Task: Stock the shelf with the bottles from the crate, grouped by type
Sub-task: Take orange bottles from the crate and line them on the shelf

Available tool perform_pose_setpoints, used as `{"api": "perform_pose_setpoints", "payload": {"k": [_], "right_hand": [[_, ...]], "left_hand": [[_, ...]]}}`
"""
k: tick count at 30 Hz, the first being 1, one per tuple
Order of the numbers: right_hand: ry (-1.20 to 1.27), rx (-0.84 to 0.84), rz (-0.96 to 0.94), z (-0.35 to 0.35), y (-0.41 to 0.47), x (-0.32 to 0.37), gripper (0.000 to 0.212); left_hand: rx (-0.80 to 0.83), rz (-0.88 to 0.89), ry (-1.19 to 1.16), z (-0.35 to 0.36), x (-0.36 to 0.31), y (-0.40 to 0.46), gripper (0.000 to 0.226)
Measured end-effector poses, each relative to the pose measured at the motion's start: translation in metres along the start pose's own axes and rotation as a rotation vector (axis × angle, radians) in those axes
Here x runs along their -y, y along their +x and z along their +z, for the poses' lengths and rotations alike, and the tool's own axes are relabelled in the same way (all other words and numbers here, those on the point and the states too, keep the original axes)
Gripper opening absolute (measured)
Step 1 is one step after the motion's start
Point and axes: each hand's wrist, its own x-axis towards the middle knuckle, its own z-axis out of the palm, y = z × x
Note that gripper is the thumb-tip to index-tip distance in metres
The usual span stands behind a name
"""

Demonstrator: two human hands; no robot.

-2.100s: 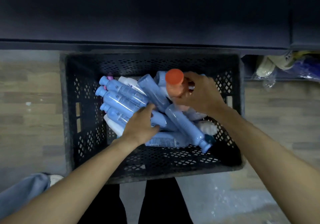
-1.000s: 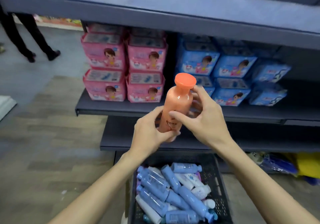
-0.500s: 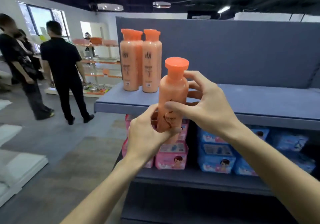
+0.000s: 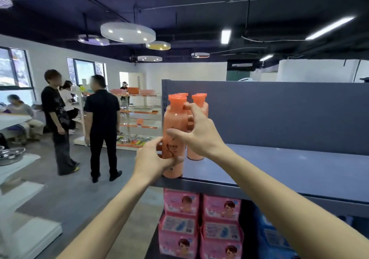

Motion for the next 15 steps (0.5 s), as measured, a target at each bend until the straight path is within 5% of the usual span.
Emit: {"api": "perform_pose_setpoints", "payload": {"k": [15], "right_hand": [[-0.125, -0.029, 0.066, 0.047, 0.056, -0.034, 0.063]], "left_hand": [[0.08, 0.004, 0.031, -0.001, 0.039, 0.054, 0.067]]}}
